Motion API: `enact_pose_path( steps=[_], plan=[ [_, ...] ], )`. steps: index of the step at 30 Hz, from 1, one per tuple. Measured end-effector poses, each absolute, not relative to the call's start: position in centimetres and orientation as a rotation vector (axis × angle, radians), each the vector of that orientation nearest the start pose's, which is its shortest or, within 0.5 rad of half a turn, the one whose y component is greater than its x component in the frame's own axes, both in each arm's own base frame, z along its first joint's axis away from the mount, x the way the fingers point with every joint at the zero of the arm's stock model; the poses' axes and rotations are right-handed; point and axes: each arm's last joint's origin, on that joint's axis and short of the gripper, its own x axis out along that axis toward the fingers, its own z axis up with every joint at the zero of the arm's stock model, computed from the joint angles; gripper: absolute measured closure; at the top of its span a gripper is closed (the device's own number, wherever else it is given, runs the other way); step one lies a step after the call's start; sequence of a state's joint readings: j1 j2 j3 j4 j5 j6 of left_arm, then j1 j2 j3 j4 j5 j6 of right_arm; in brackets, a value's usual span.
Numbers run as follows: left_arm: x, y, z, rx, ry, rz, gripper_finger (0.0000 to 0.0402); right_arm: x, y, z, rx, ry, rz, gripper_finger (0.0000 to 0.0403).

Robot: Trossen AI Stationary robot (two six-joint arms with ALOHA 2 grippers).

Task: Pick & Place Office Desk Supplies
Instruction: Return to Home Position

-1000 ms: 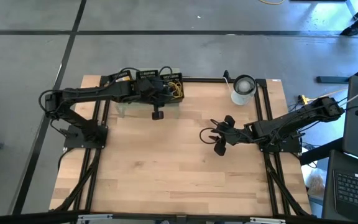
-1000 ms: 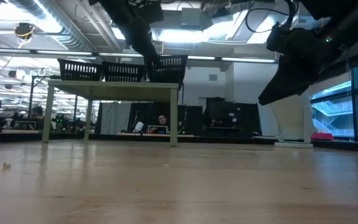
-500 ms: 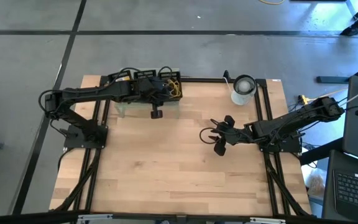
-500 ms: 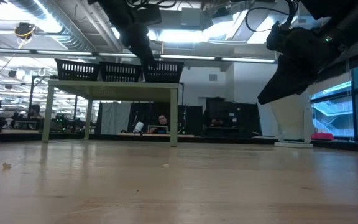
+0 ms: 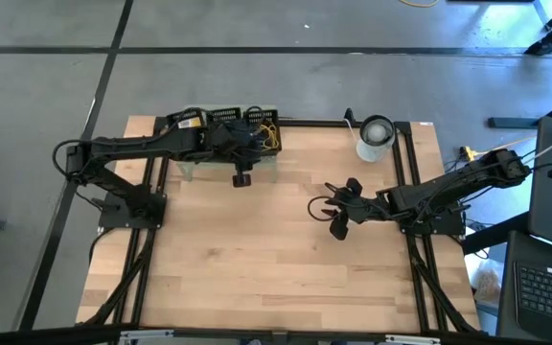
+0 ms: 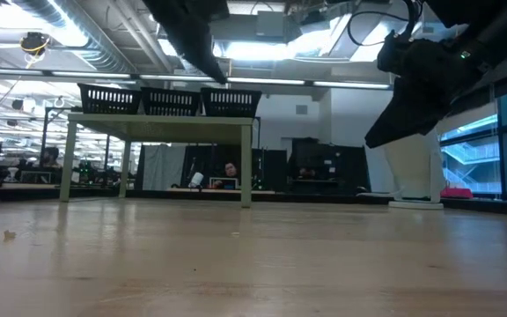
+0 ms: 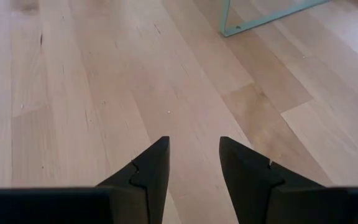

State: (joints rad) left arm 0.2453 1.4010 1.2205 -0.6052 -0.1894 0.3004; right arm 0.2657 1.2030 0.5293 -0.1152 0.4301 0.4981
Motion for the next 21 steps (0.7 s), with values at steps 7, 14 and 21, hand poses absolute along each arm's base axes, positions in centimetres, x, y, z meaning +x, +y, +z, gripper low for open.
enact_pose_path(
  steps=[7,14,21],
  plan=[
    [27.1,5.3,33.5,0.210,0.768,0.267,0.0285,21.5,4.6,17.7,0.308,0.665,-0.376,0.0260],
    [23.5,2.9,35.3,0.201,0.775,0.208,0.0288,21.6,5.0,17.6,0.349,0.722,-0.248,0.0260],
    [21.4,1.7,36.1,0.006,0.755,0.237,0.0288,21.6,5.1,17.7,0.343,0.721,-0.217,0.0260]
  ],
)
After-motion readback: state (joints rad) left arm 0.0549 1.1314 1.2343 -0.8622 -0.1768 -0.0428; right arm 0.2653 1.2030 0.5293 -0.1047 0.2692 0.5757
